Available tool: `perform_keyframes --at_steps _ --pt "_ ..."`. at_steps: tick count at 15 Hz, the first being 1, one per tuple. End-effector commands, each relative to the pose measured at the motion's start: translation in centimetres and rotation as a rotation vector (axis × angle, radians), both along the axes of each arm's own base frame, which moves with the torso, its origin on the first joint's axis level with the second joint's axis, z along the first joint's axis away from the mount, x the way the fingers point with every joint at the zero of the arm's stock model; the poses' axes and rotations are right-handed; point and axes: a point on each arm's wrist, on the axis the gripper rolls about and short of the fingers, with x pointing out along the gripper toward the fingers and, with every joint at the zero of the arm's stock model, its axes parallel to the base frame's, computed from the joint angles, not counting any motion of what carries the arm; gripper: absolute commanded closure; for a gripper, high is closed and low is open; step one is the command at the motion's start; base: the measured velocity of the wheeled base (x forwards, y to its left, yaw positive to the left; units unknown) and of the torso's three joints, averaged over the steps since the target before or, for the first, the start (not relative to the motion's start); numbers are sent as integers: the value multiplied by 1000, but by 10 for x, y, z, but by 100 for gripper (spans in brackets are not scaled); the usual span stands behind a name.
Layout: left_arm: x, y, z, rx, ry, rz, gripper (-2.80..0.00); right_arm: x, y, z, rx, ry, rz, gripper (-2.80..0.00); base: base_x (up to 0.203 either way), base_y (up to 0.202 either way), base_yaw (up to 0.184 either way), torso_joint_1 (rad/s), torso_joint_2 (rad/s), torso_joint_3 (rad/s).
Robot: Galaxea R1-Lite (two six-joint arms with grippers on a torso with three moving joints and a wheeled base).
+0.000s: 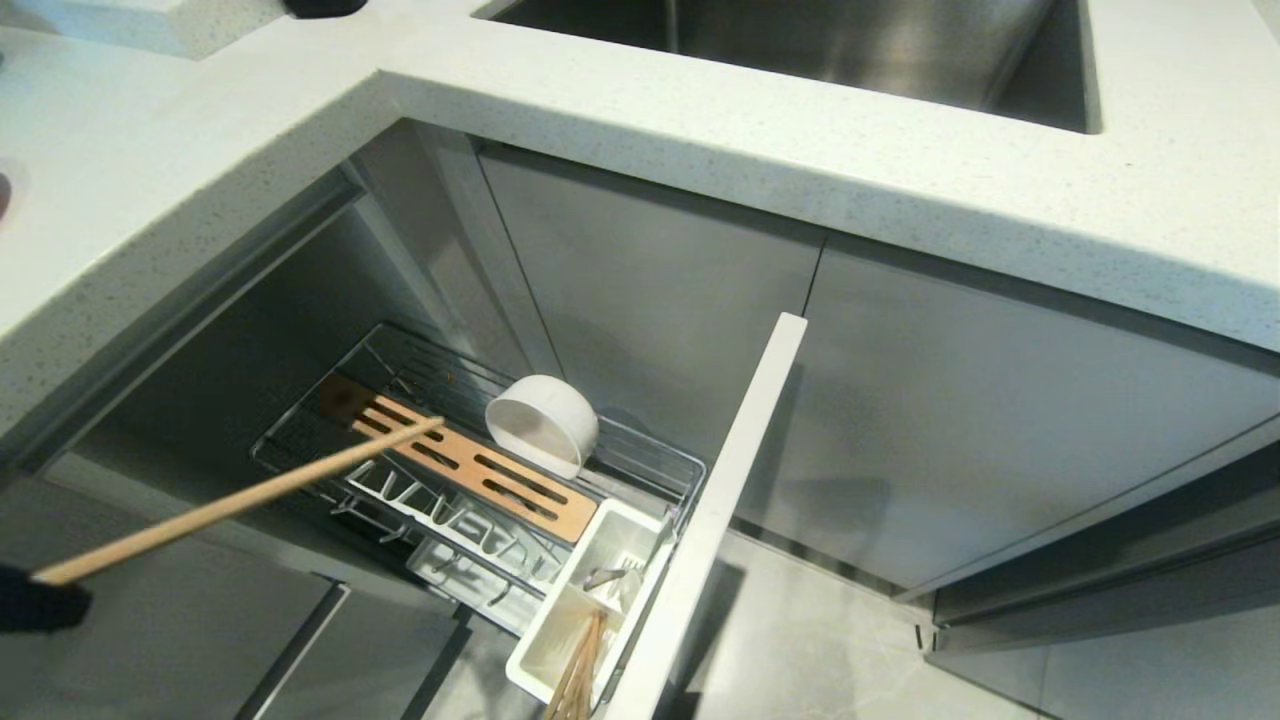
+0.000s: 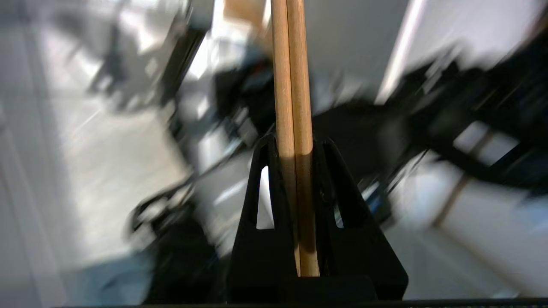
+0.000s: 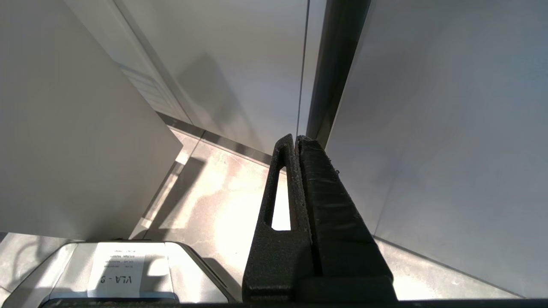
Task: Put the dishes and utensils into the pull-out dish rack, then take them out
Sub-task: Pick up the chopsticks and place it in the cupboard
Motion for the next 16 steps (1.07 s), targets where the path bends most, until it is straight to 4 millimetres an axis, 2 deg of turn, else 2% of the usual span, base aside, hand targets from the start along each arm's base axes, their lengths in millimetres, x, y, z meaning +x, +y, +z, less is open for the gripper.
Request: perform_keyframes --at_steps 1,4,8,12,16 --pt "3 -2 -8 126 67 -65 0 0 0 0 0 2 0 0 0 0 0 0 0 0" --pt "15 -12 -17 194 108 -119 0 0 0 0 0 2 2 0 0 0 0 0 0 0" --pt "38 -27 -46 330 240 -157 0 0 0 0 0 2 0 0 0 0 0 0 0 0" --pt "49 -32 -67 434 322 -212 0 0 0 0 0 2 1 0 0 0 0 0 0 0" --pt "59 -39 -81 432 326 -239 0 0 0 0 0 2 0 0 0 0 0 0 0 0"
